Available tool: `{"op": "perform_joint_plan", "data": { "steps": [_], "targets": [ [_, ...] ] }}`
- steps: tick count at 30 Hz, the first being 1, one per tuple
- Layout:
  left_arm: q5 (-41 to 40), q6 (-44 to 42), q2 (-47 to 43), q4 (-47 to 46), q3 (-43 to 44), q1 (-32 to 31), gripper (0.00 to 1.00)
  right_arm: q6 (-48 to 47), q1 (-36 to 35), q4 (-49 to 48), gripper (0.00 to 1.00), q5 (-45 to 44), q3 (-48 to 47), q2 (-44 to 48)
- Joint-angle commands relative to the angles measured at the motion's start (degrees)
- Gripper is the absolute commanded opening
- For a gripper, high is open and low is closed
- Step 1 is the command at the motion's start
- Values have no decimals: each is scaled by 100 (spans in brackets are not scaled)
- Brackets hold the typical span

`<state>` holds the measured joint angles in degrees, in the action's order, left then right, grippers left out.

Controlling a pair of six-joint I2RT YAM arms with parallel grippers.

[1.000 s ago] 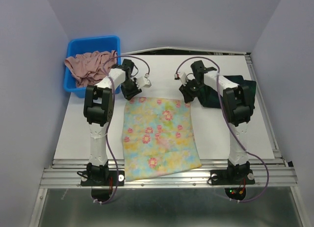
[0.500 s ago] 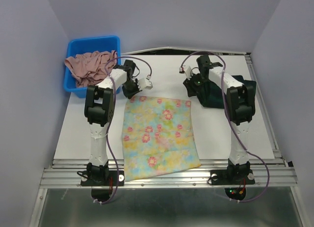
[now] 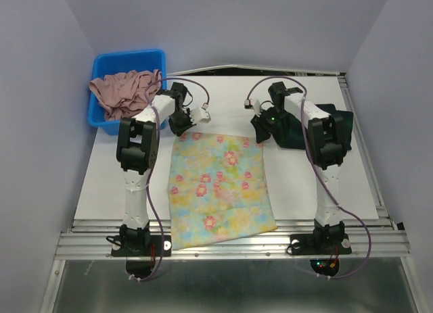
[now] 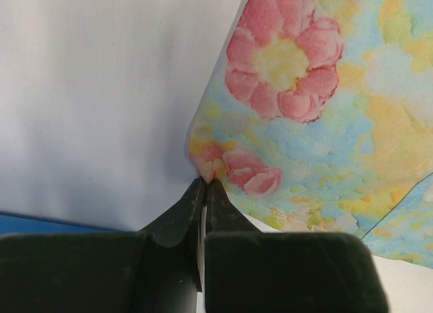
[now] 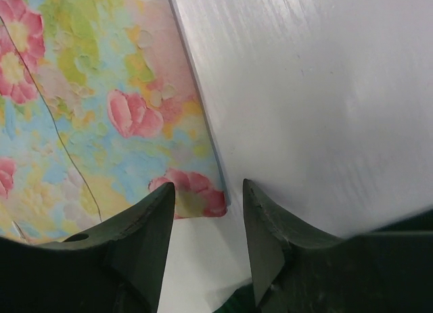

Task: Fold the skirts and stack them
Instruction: Fold the skirt

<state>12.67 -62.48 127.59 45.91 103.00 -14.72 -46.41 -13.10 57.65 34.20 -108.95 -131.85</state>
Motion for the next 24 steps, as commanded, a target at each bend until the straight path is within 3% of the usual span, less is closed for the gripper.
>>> {"op": "perform_joint_plan", "data": {
  "steps": [1, 5, 9, 12, 24],
  "targets": [
    [280, 43, -76, -29, -122, -75, 0, -70, -8, -190, 49, -150, 57, -51],
    [315, 69, -33, 14, -8, -92, 0, 18, -8, -368, 41, -255, 102, -86],
    [412, 157, -15, -3, 184, -101, 0, -25, -8, -307, 12, -151, 31, -69],
    [535, 227, 20, 102, 474, -101, 0, -105, -8, -149, 3, 7, 31, 45],
    [649, 499, -225, 6, 598, -31, 0, 255, 53, -245, 1, 43, -135, 537]
  ]
}}
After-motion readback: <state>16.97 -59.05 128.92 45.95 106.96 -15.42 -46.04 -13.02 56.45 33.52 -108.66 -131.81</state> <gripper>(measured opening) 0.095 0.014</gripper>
